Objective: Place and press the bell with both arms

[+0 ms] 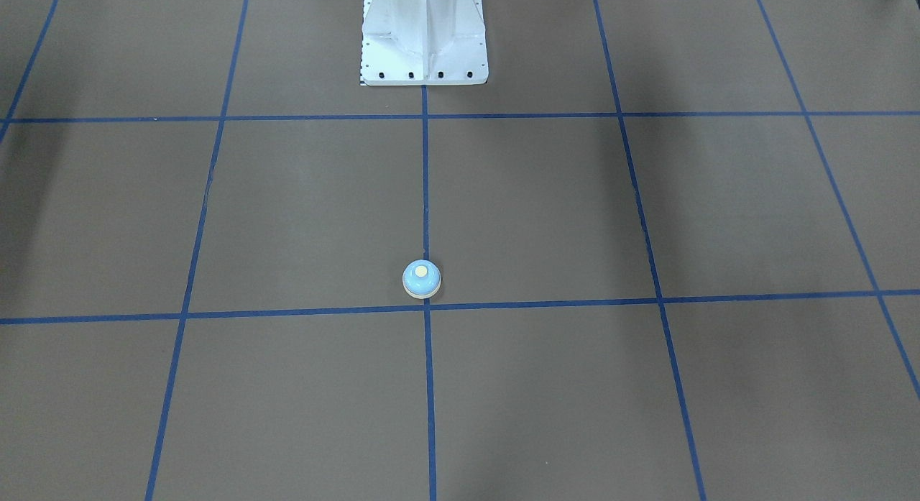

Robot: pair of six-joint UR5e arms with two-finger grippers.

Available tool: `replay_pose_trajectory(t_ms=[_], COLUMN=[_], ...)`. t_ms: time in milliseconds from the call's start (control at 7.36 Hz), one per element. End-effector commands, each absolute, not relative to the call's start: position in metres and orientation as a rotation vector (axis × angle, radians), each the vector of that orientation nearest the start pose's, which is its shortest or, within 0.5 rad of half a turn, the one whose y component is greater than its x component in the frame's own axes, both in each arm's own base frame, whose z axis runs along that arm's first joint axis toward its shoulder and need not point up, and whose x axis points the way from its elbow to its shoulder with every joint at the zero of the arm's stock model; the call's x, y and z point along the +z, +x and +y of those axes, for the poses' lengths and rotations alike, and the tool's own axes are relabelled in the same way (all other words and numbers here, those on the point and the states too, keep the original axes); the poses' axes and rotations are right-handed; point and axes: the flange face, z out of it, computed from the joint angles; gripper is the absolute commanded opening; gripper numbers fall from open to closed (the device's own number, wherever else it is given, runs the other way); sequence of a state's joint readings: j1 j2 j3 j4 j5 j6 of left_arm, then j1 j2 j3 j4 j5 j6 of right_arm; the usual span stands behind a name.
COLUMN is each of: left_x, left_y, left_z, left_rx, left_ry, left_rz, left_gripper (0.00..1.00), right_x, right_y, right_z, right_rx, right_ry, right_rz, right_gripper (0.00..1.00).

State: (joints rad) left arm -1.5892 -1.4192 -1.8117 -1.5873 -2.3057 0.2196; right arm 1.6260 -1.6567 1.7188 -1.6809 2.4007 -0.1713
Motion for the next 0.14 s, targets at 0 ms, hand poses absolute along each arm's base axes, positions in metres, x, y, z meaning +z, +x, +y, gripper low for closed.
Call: replay_pose_trajectory(t_ms=[0], left_x=[0.6102], left_y=[-0.0746], left_z=[-0.4327], left_rx=[0.231], left_ry=[0.189], left_rz=[0.717], left_gripper=[1.0], right_x=[0.6332], right_y=[0.0846], right_z=[-0.4474], right_rx=[-0.089], right_ry=[0.049], right_rz=[-0.83], right_gripper=[1.0])
